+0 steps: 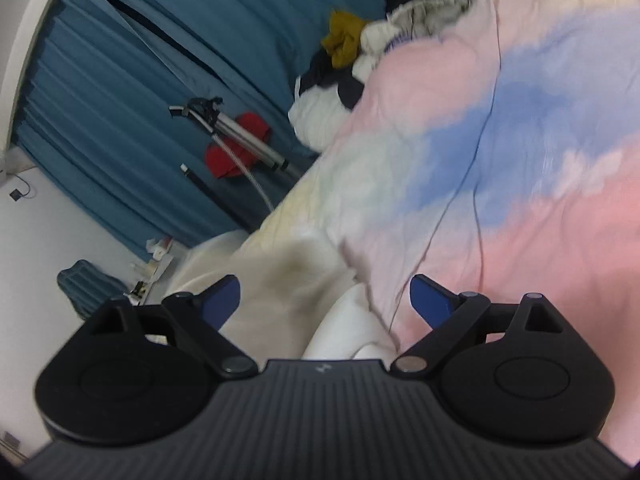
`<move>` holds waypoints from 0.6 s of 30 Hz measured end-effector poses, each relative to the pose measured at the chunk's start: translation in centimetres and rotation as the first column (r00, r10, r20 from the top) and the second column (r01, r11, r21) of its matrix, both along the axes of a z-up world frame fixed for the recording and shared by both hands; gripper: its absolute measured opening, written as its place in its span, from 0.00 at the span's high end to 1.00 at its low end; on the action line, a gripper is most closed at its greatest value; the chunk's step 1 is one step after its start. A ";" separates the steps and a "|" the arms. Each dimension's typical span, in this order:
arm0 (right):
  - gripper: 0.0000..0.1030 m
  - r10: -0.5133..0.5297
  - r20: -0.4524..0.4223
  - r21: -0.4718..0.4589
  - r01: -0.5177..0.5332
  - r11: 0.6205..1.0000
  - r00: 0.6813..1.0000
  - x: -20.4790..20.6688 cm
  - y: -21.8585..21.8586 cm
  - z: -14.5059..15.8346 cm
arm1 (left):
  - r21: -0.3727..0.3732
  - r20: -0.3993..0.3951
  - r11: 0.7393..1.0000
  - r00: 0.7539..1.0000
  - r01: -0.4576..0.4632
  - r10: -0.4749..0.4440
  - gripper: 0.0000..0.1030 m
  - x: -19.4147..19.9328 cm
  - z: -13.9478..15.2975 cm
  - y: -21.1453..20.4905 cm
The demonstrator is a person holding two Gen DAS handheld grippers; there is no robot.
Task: Fold clothes
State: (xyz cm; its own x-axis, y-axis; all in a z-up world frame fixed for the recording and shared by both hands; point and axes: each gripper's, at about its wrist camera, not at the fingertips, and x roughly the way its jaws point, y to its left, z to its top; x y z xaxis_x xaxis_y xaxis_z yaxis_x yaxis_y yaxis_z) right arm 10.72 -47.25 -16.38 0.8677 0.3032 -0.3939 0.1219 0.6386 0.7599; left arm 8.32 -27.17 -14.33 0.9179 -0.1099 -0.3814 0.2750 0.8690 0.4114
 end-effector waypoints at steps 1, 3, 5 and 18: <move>0.09 0.016 -0.008 0.010 -0.016 1.000 1.000 0.3 0.1 -0.3 | 0.021 0.003 1.000 1.000 0.016 -0.016 0.80 0.0 -0.2 -0.6; 0.09 0.049 -0.016 0.019 -0.049 0.999 0.999 0.9 0.6 -0.6 | 0.035 -0.002 0.999 1.000 0.031 -0.031 0.77 0.3 0.0 -0.8; 0.09 0.069 -0.023 0.017 -0.069 0.997 0.997 1.2 0.9 -0.8 | 0.044 -0.033 0.997 0.998 0.063 -0.062 0.71 1.5 0.1 0.2; 0.10 0.163 -0.023 -0.122 -0.165 0.979 0.986 4.5 5.0 -2.0 | 0.166 -0.137 0.974 0.982 0.154 -0.132 0.43 -2.2 1.6 12.8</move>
State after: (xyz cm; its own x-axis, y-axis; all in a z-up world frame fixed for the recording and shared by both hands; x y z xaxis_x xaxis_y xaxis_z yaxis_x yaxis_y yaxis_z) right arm 15.25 -42.22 -18.38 0.8047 0.3895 -0.4481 0.0172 0.7391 0.6734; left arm 6.08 -14.33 -12.71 0.8417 -0.1586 -0.5161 0.4499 0.7344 0.5082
